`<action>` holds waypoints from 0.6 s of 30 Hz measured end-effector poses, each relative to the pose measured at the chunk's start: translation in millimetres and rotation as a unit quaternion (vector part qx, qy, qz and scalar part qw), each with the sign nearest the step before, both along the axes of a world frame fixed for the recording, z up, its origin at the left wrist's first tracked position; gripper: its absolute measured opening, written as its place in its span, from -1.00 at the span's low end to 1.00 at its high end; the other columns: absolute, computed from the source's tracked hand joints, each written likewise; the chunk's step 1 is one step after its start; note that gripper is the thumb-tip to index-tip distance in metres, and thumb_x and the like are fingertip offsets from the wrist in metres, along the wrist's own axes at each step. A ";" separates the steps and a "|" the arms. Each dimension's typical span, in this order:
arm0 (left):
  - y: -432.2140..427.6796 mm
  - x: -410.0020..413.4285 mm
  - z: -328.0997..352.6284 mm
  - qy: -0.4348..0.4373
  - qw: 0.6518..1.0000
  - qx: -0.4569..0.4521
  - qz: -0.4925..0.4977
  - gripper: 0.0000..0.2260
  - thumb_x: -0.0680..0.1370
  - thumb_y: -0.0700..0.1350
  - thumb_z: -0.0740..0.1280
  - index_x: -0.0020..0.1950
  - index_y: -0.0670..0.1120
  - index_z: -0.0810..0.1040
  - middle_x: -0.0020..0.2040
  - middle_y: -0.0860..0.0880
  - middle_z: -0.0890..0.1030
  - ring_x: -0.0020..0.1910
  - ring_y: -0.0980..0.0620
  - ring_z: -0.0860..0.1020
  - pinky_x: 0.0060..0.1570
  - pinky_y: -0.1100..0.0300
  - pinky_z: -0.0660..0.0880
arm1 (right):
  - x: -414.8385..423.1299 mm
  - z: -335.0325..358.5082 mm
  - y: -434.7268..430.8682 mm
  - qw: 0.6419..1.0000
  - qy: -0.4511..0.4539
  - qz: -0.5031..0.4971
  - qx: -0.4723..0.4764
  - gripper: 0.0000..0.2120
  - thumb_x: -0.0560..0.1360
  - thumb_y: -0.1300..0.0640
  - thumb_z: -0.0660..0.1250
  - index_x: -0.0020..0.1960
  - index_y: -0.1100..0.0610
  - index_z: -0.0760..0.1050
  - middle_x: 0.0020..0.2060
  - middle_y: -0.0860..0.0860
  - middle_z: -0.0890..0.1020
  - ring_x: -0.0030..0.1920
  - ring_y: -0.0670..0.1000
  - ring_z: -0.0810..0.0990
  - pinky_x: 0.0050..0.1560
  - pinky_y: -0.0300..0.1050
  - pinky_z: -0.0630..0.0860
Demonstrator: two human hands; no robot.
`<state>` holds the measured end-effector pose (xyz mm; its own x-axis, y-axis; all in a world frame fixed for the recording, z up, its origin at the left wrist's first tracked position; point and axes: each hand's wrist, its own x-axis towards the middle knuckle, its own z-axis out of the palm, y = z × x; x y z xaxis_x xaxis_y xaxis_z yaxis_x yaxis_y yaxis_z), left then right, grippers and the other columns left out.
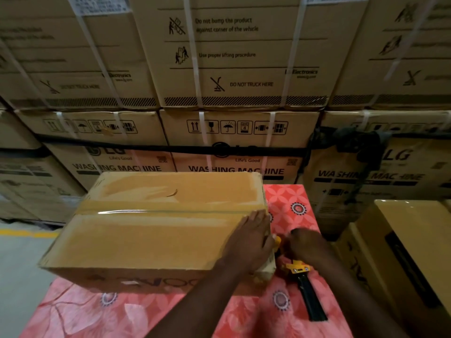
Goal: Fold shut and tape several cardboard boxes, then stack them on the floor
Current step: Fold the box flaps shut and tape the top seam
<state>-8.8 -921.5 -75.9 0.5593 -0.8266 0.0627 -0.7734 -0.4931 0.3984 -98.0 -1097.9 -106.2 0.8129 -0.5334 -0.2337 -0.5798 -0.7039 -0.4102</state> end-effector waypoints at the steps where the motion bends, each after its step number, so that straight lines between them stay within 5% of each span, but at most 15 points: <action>1: 2.1 2.4 -1.4 0.016 1.000 -0.014 -0.021 -0.47 0.66 0.03 0.10 0.62 -0.11 0.20 0.62 -0.12 0.19 0.61 -0.09 0.12 0.60 0.05 -0.04 | 11.1 22.3 16.8 0.993 -0.116 0.020 0.006 -0.60 0.62 -0.13 0.21 0.26 0.12 0.57 0.10 0.11 0.62 0.20 0.15 0.58 0.13 -0.12 0.45; 2: 6.4 6.1 -2.7 0.031 0.999 -0.030 -0.029 -0.46 0.64 0.02 0.11 0.61 -0.12 0.21 0.60 -0.14 0.24 0.59 -0.11 0.17 0.59 0.00 0.06 | 20.3 37.4 36.6 0.976 -0.210 0.039 0.031 -0.64 0.67 -0.04 0.22 0.32 0.16 0.52 0.17 0.08 0.59 0.24 0.09 0.54 0.15 -0.21 0.36; 4: 24.3 16.7 -2.5 0.036 0.999 -0.031 -0.007 -0.38 0.62 0.08 0.10 0.63 -0.12 0.11 0.62 -0.13 0.19 0.60 -0.10 0.13 0.56 -0.03 0.12 | 29.8 60.3 75.8 0.960 -0.239 0.132 0.063 -0.50 0.70 -0.11 0.11 0.53 0.17 0.31 0.41 0.01 0.43 0.41 -0.01 0.36 0.30 -0.26 0.19; 6: 55.0 31.2 1.0 0.006 0.999 0.043 0.029 -0.32 0.59 0.19 -0.03 0.66 -0.08 0.00 0.66 -0.07 0.04 0.64 -0.04 -0.02 0.59 -0.02 -0.02 | 35.6 50.0 96.3 0.972 -0.129 0.197 -0.012 -0.20 0.61 -0.40 -0.19 0.65 0.11 0.02 0.63 -0.03 0.07 0.62 0.00 0.02 0.55 -0.06 -0.01; 8: 95.4 51.3 3.2 -0.014 0.995 0.080 0.063 -0.25 0.55 0.31 -0.21 0.67 -0.04 -0.01 0.67 0.01 -0.03 0.64 0.00 -0.06 0.59 0.00 -0.08 | 38.1 35.4 97.4 0.979 -0.029 0.183 -0.082 -0.04 0.48 -0.48 -0.40 0.67 0.11 -0.13 0.64 -0.01 -0.18 0.64 0.03 -0.21 0.59 0.17 -0.19; 13: 187.6 112.1 1.3 -0.010 0.968 0.111 0.224 -0.26 0.61 0.34 -0.17 0.67 -0.08 -0.05 0.67 -0.06 -0.06 0.64 -0.06 -0.07 0.58 -0.10 -0.05 | 65.8 48.2 132.6 0.991 0.031 0.064 -0.117 -0.18 0.65 -0.32 -0.06 0.64 0.24 -0.16 0.64 0.18 -0.18 0.63 0.20 -0.23 0.57 0.31 -0.24; 18: 213.7 129.6 9.9 -0.010 0.986 0.114 0.121 -0.07 0.41 0.49 -0.37 0.67 0.00 -0.08 0.63 0.06 -0.19 0.64 -0.05 -0.13 0.56 -0.05 -0.11 | 123.4 49.9 222.1 0.972 -0.047 0.225 -0.052 -0.22 0.63 -0.36 -0.11 0.66 0.13 -0.10 0.65 0.07 -0.11 0.63 0.07 -0.22 0.58 0.21 -0.24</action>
